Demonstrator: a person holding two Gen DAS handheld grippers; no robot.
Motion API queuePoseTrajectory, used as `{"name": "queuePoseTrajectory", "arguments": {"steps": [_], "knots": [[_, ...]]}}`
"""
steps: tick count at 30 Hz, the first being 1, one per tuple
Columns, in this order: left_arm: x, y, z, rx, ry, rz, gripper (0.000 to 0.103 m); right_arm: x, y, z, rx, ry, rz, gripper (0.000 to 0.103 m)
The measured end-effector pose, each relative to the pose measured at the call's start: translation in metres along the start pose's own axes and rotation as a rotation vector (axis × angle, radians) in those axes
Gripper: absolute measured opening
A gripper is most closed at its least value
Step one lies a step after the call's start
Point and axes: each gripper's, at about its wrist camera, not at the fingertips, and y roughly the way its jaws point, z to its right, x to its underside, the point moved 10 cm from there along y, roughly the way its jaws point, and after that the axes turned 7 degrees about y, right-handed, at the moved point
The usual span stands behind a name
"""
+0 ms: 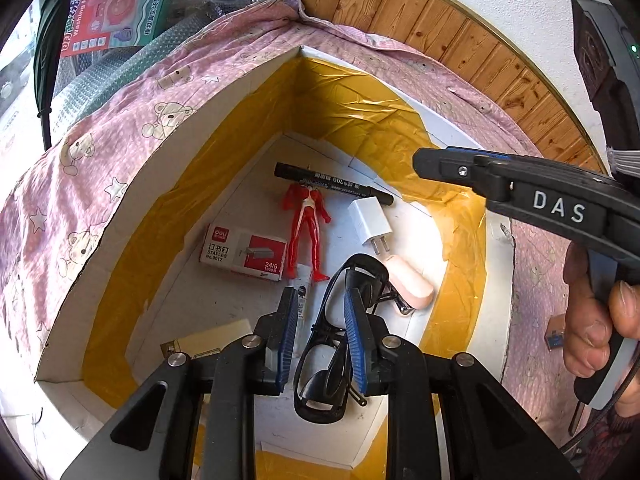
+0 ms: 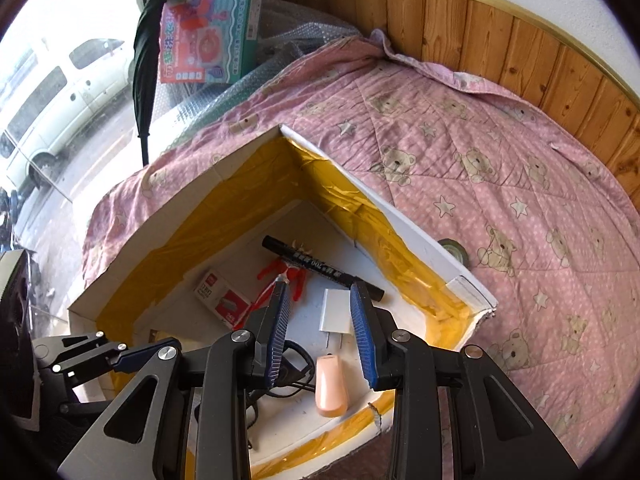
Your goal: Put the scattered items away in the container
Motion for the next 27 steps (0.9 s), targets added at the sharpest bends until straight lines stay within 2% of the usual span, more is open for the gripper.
{"name": "queuePoseTrajectory", "arguments": {"steps": [5, 10, 15, 18, 22, 27], "knots": [[0.004, -0.018, 0.007, -0.015, 0.030, 0.054, 0.025, 0.016, -0.030, 0.007, -0.069, 0.048, 0.073, 0.034], [0.011, -0.035, 0.030, -0.063, 0.158, 0.116, 0.025, 0.045, -0.055, 0.021, -0.154, 0.111, 0.153, 0.033], [0.020, -0.039, 0.066, -0.028, 0.255, 0.133, 0.026, 0.049, -0.089, 0.061, -0.197, 0.242, 0.255, 0.033], [0.024, -0.036, 0.083, -0.005, 0.285, 0.128, 0.026, 0.042, -0.098, 0.097, -0.166, 0.316, 0.291, 0.033], [0.024, -0.034, 0.092, 0.009, 0.299, 0.125, 0.026, 0.032, -0.066, 0.139, -0.113, 0.404, 0.228, 0.033], [0.023, -0.031, 0.093, 0.012, 0.296, 0.119, 0.026, 0.001, 0.007, 0.163, -0.058, 0.385, 0.129, 0.033]]}}
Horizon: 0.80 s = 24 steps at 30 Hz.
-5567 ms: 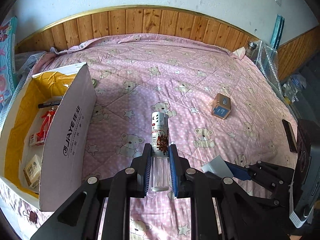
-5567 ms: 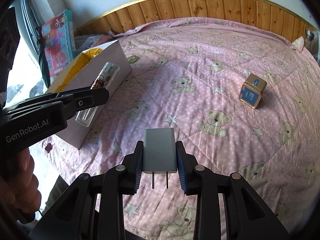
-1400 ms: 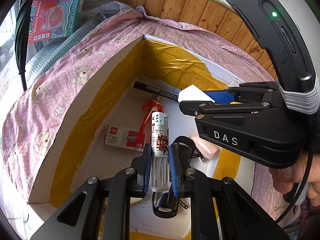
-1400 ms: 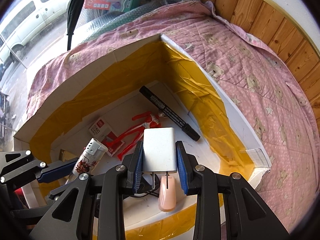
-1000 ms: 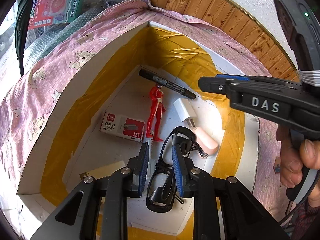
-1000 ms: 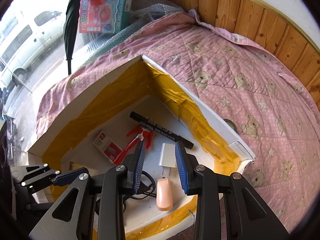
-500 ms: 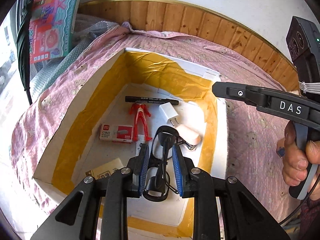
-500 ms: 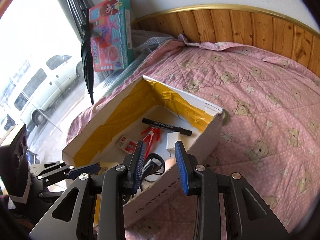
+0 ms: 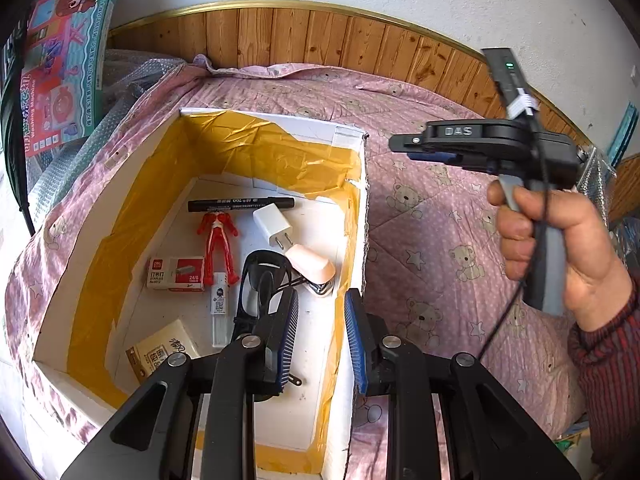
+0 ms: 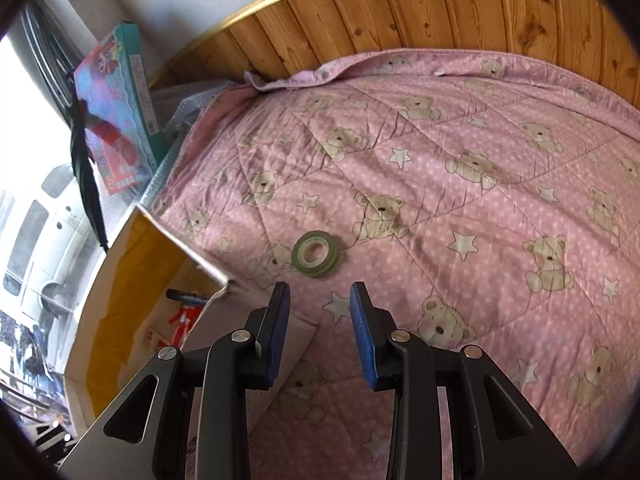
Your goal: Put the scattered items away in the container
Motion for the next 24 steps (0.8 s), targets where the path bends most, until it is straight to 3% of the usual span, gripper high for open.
{"name": "queuePoseTrajectory", "arguments": {"steps": [4, 7, 11, 14, 15, 17, 24], "knots": [[0.006, 0.007, -0.006, -0.008, -0.016, -0.028, 0.026, -0.023, 0.050, -0.010, -0.018, -0.062, -0.070, 0.034], [0.008, 0.010, -0.013, -0.015, -0.037, -0.040, 0.026, -0.028, 0.082, -0.007, 0.083, -0.148, -0.140, 0.033], [0.009, 0.014, -0.020, -0.020, -0.055, -0.049, 0.026, -0.016, 0.108, 0.010, 0.117, -0.207, -0.205, 0.028], [0.010, 0.020, -0.021, -0.013, -0.069, -0.058, 0.026, -0.013, 0.106, 0.007, 0.107, -0.245, -0.156, 0.024], [0.011, 0.022, -0.019, -0.008, -0.069, -0.061, 0.026, -0.012, 0.104, 0.003, 0.101, -0.254, -0.146, 0.006], [0.011, 0.025, -0.016, -0.004, -0.062, -0.068, 0.026, -0.009, 0.095, 0.001, 0.128, -0.253, -0.123, 0.002], [0.026, 0.025, -0.005, 0.034, -0.018, -0.093, 0.026, 0.018, 0.038, 0.006, 0.043, -0.118, -0.084, 0.002]]}}
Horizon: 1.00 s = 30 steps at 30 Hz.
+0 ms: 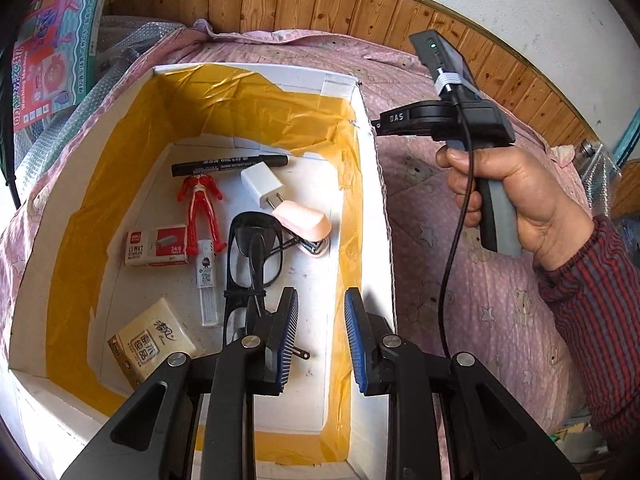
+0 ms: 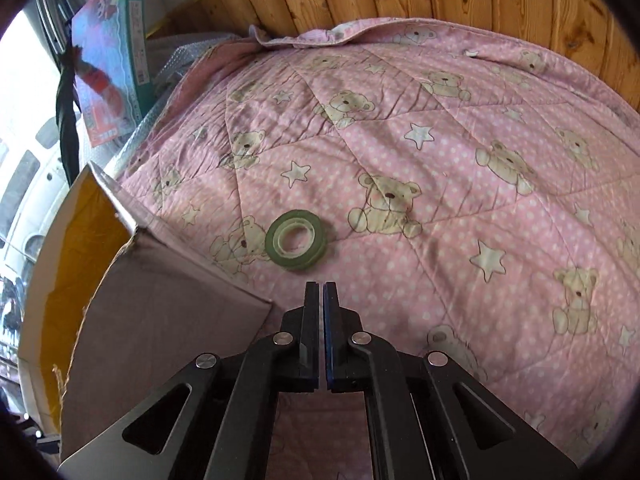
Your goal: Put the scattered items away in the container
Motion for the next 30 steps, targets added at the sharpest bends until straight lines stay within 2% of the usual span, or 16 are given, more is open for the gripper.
{"name": "queuePoseTrajectory", "arguments": {"steps": [2, 4, 6, 7, 8, 10, 11, 14, 16, 18, 23, 24, 26, 28, 29, 30], "knots": [[0.007, -0.002, -0.003, -0.024, 0.021, -0.010, 0.026, -0.001, -0.003, -0.005, 0.002, -0.001, 0.006, 0.006], [0.019, -0.004, -0.003, 0.001, 0.030, -0.043, 0.026, -0.010, 0.002, -0.011, 0.022, -0.009, 0.002, 0.008], [0.031, -0.007, -0.009, -0.029, 0.053, -0.064, 0.026, -0.020, 0.016, -0.013, 0.063, -0.016, 0.001, 0.023], [0.037, -0.008, -0.013, -0.036, 0.049, -0.076, 0.030, -0.024, 0.026, -0.012, 0.084, -0.016, -0.012, 0.024], [0.042, -0.009, -0.018, -0.026, 0.025, -0.087, 0.029, -0.024, 0.037, -0.011, 0.095, -0.018, -0.034, 0.023], [0.049, -0.015, -0.020, -0.046, 0.063, -0.097, 0.029, -0.021, 0.060, -0.004, 0.121, -0.018, -0.085, 0.023], [0.052, -0.018, -0.022, -0.070, 0.079, -0.100, 0.029, -0.024, 0.061, -0.004, 0.092, -0.010, -0.053, 0.021], [0.056, -0.024, -0.023, -0.087, 0.099, -0.105, 0.029, -0.022, 0.058, 0.002, 0.049, 0.048, -0.083, 0.002], [0.055, -0.026, -0.020, -0.076, 0.107, -0.096, 0.029, -0.019, 0.048, 0.007, 0.090, 0.033, -0.066, 0.002], [0.053, -0.026, -0.019, -0.077, 0.108, -0.090, 0.029, -0.015, 0.038, 0.014, 0.078, 0.058, -0.058, 0.002], [0.036, -0.044, -0.015, 0.045, -0.008, 0.015, 0.032, -0.026, 0.032, 0.003, 0.026, 0.077, -0.028, 0.008], [0.034, -0.045, -0.011, 0.057, -0.010, 0.027, 0.034, -0.029, 0.036, -0.003, 0.025, 0.064, -0.025, 0.021], [0.035, -0.044, -0.005, 0.055, 0.008, 0.022, 0.034, -0.034, 0.051, -0.009, 0.065, 0.033, -0.026, 0.030], [0.037, -0.042, -0.003, 0.045, 0.019, 0.017, 0.034, -0.030, 0.070, -0.002, 0.086, 0.043, -0.056, 0.026], [0.037, -0.042, -0.004, 0.049, 0.010, 0.018, 0.034, -0.031, 0.070, 0.002, 0.076, 0.066, -0.047, 0.015], [0.037, -0.042, -0.005, 0.054, 0.000, 0.012, 0.034, -0.032, 0.065, 0.005, 0.059, 0.091, -0.041, 0.013]]}}
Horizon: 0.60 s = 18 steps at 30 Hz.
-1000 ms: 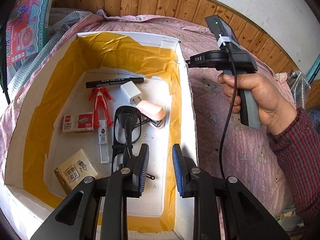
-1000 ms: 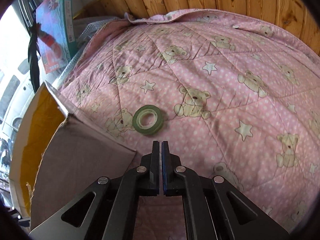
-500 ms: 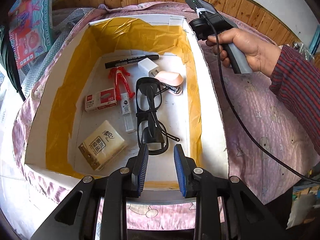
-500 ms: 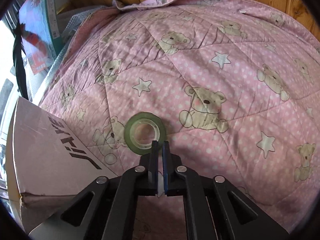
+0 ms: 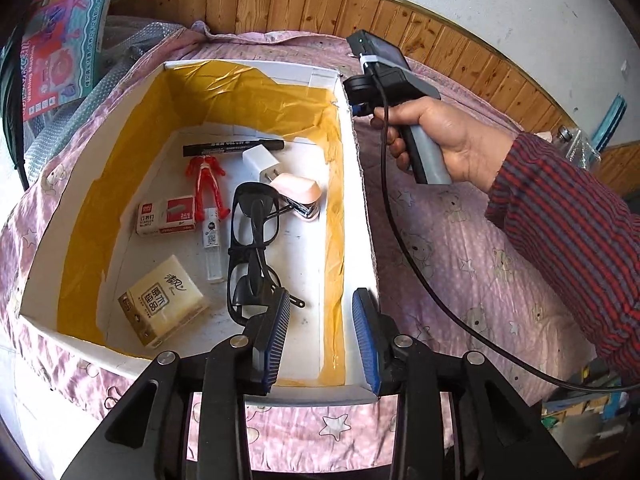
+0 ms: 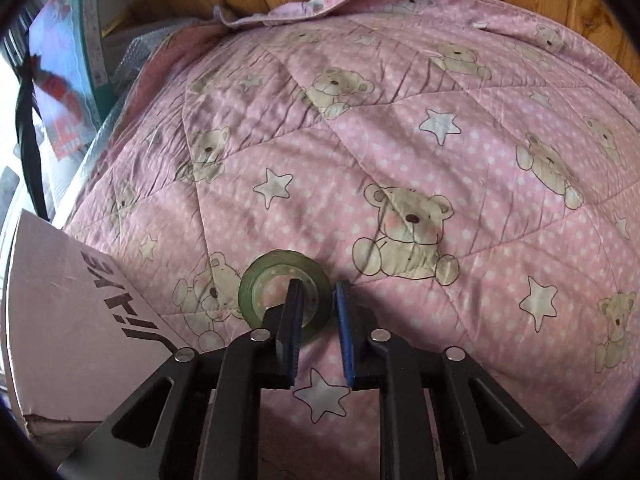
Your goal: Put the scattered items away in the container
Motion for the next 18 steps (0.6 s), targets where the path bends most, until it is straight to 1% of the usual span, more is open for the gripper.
{"name": "queuePoseTrajectory", "arguments": {"steps": [1, 4, 5, 7, 9, 10, 12, 14, 15, 17, 18], "knots": [[-0.001, 0.000, -0.001, 0.003, 0.000, -0.002, 0.034, 0.001, -0.005, 0.005, -0.006, 0.030, -0.005, 0.013], [-0.003, 0.001, -0.002, 0.003, 0.010, 0.002, 0.034, 0.009, -0.036, 0.022, -0.039, 0.085, 0.034, 0.013], [-0.003, 0.003, -0.002, 0.009, 0.006, 0.000, 0.034, 0.015, -0.051, 0.028, -0.052, 0.100, 0.048, 0.013], [-0.005, 0.002, -0.001, 0.006, 0.002, 0.007, 0.034, 0.041, -0.079, 0.033, -0.061, 0.079, 0.059, 0.013], [-0.006, -0.001, 0.000, 0.000, 0.006, 0.015, 0.034, 0.087, -0.103, 0.028, -0.077, 0.014, 0.033, 0.013], [-0.007, -0.004, 0.000, -0.002, 0.006, 0.024, 0.034, 0.115, -0.111, 0.023, -0.068, -0.034, 0.006, 0.013], [-0.011, -0.013, 0.002, -0.001, 0.006, 0.052, 0.034, 0.174, -0.122, 0.015, -0.028, -0.135, -0.047, 0.013], [-0.014, -0.019, 0.006, 0.008, 0.003, 0.069, 0.034, 0.225, -0.128, 0.010, 0.014, -0.206, -0.088, 0.013], [-0.015, -0.022, 0.009, 0.005, 0.007, 0.076, 0.034, 0.245, -0.129, 0.009, 0.040, -0.226, -0.098, 0.014], [-0.015, -0.025, 0.018, 0.005, 0.016, 0.075, 0.034, 0.276, -0.129, 0.010, 0.086, -0.253, -0.114, 0.015], [-0.013, -0.027, 0.024, 0.014, 0.024, 0.072, 0.034, 0.288, -0.126, 0.011, 0.099, -0.264, -0.124, 0.022]]}}
